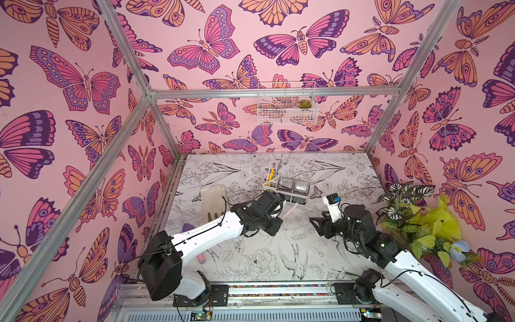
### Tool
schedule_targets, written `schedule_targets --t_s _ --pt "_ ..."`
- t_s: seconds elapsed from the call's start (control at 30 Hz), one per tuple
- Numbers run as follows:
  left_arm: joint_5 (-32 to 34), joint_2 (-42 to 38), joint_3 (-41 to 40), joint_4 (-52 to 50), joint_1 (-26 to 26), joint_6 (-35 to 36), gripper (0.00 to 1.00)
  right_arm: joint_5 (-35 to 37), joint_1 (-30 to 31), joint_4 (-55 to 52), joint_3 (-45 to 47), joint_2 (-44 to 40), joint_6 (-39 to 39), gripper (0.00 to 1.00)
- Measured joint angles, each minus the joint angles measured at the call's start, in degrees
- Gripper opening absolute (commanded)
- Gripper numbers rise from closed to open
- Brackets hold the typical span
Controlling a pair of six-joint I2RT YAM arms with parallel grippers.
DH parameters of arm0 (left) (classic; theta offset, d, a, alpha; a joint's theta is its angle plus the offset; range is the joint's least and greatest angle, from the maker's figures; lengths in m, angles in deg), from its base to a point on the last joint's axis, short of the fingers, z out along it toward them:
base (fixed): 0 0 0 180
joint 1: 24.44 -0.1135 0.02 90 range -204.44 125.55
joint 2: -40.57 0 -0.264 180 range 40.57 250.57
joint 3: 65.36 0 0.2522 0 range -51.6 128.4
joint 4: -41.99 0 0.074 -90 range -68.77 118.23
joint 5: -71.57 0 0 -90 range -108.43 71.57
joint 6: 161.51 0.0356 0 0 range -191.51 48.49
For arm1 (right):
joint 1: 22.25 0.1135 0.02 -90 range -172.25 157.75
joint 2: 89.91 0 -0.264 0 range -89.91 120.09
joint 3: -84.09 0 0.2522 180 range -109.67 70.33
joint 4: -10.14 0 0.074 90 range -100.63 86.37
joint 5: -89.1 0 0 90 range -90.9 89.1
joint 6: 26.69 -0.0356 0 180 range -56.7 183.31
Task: Place the toothbrush into the toothbrush holder
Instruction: Pick up the toothbrush from the center of the board.
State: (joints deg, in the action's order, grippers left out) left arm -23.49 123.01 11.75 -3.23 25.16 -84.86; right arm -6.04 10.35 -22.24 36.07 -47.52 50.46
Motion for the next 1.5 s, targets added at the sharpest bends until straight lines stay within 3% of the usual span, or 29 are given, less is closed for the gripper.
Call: schedule_targets --t_s 0.17,0.37,0.5,0.73,0.97,1.5 --pt "-3.1 0.2 5.4 -4.2 -1.4 0.1 0.00 4.7 5.6 0.1 -1.3 0.2 4.2 0.69" --pt "-7.8 1.3 9.8 -8.5 -5.3 0.7 0.00 18.2 17.3 1.5 -4.9 6.9 13.1 0.70" --pt "-12.1 2.7 12.0 -11.0 -7.9 0.9 0.00 28.3 25.9 8.5 -2.1 11.7 22.4 0.70" --pt "-19.0 3.0 13.6 -13.0 -10.7 0.9 0.00 35.9 28.3 21.2 5.3 11.6 30.1 0.71" --pt "-23.8 3.0 13.6 -14.3 -12.1 0.3 0.00 38.1 30.0 30.3 5.7 11.3 33.4 0.72" --pt "-25.6 1.4 13.5 -18.4 -12.9 0.3 0.00 43.5 36.5 34.5 3.3 19.8 42.0 0.72"
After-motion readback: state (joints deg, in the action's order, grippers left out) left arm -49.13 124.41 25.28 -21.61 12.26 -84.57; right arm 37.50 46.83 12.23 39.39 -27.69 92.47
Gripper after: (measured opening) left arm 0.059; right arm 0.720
